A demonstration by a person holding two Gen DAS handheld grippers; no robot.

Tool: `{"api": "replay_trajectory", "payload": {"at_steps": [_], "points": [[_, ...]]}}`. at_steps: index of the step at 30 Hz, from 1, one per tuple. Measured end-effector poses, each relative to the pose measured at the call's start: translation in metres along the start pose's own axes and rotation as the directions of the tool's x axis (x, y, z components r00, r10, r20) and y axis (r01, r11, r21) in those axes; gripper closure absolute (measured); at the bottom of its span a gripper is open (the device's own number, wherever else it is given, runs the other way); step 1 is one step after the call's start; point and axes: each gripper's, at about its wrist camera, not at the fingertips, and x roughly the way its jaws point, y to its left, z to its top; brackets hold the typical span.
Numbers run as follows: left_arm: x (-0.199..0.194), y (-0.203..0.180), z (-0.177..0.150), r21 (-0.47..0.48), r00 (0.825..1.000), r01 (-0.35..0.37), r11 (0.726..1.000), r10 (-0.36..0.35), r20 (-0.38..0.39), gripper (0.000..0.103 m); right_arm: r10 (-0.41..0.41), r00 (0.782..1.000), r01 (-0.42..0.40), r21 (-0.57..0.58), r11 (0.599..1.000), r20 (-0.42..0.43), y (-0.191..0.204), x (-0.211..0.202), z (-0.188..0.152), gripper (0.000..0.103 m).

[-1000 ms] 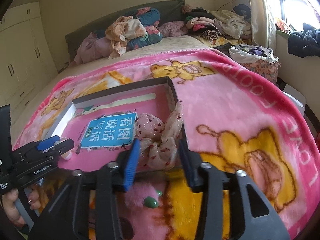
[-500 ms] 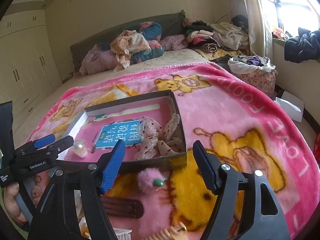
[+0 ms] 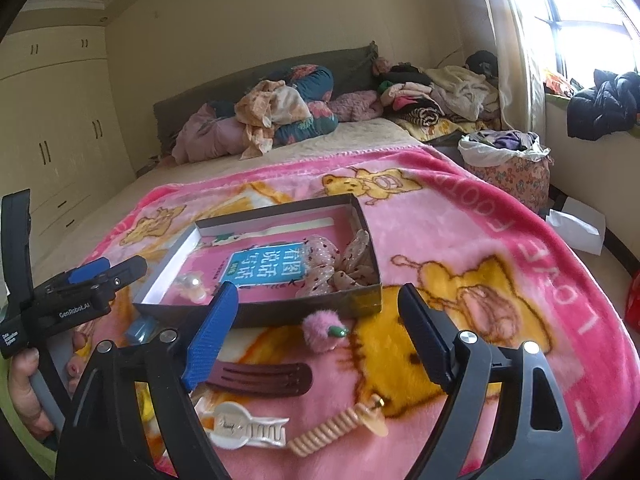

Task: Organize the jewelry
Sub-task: 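Withdraw both tools from the tray box toward the remaining items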

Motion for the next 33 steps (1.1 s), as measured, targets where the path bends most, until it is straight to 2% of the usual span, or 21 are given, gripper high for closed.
{"api": "replay_trajectory", "payload": {"at_steps": [13,20,33], "points": [[-0.027,0.002,-0.027,0.047,1.0,-0.007,0.999,0.007,0.003,0.012,0.021,0.999,-0.021,-0.02,1.0,-0.026,0.016,-0.019,-0.023,0.023],[-0.033,0.005,-0.044,0.059,1.0,0.01,0.998,-0.008,-0.029,0.012,0.017,0.998,-0.019,-0.033,0.999,-0.053,0.022,-0.025,-0.037,0.023],[-0.034,0.005,-0.079,0.098,0.993,0.032,0.995,-0.02,-0.115,0.012,-0.034,0.992,0.032,-0.014,0.999,-0.12,0.016,-0.022,-0.064,0.023]]}}
